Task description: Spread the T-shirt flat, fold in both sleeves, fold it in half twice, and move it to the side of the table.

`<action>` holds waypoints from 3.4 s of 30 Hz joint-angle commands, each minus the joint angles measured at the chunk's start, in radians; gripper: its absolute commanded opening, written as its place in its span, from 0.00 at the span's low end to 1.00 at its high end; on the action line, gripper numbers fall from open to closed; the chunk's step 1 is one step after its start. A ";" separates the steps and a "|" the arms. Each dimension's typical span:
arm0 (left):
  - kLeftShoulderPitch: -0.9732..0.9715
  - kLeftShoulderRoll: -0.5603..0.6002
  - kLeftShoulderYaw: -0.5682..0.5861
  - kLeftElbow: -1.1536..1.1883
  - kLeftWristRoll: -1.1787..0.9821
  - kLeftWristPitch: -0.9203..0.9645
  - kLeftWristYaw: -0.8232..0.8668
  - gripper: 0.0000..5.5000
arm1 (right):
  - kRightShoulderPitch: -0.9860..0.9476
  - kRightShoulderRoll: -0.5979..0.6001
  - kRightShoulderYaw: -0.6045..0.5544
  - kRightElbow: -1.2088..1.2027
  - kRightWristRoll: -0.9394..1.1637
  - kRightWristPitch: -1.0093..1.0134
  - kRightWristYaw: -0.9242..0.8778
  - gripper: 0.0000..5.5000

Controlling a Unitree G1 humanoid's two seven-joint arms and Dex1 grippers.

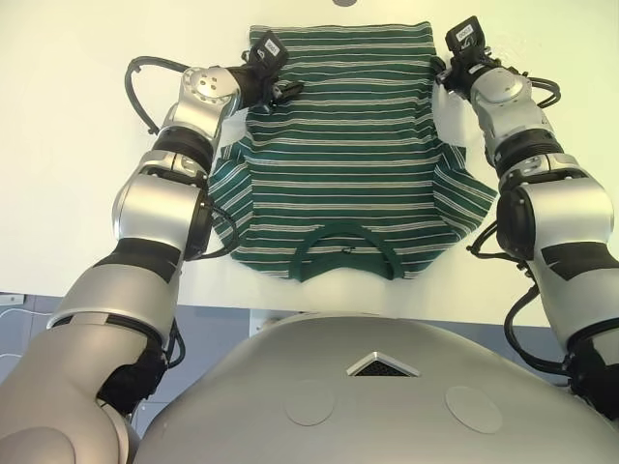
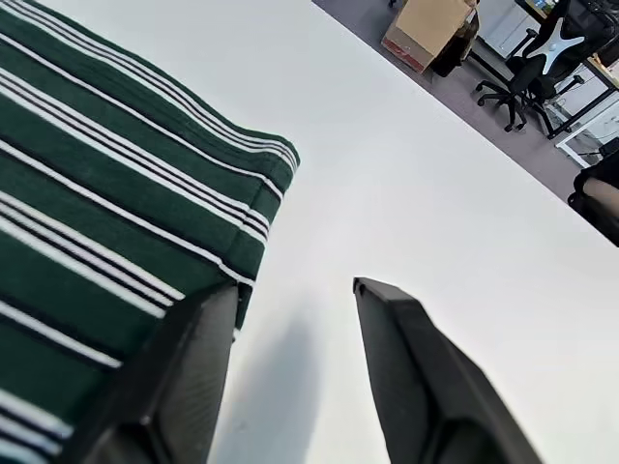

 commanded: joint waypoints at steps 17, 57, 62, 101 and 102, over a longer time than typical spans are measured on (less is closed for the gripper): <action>1.576 0.188 0.797 -1.724 -1.085 0.704 -0.025 0.49 | 1.450 -0.015 -0.617 -1.610 1.106 0.483 0.326 0.40; 1.307 0.288 0.022 -1.888 -0.356 0.673 0.225 0.00 | 1.383 -0.028 -0.401 -1.667 0.845 0.576 0.246 0.01; 1.283 0.281 -0.042 -1.875 -0.264 0.687 0.258 0.00 | 1.401 -0.019 -0.404 -1.711 0.825 0.560 0.225 0.01; 1.431 0.490 -0.009 -2.040 -0.188 0.523 0.004 0.33 | 1.062 -0.379 0.179 -2.057 0.452 1.034 0.236 0.26; 1.435 0.496 -0.008 -2.040 -0.187 0.518 -0.001 0.33 | 1.072 -0.384 0.160 -2.066 0.477 1.043 0.259 0.29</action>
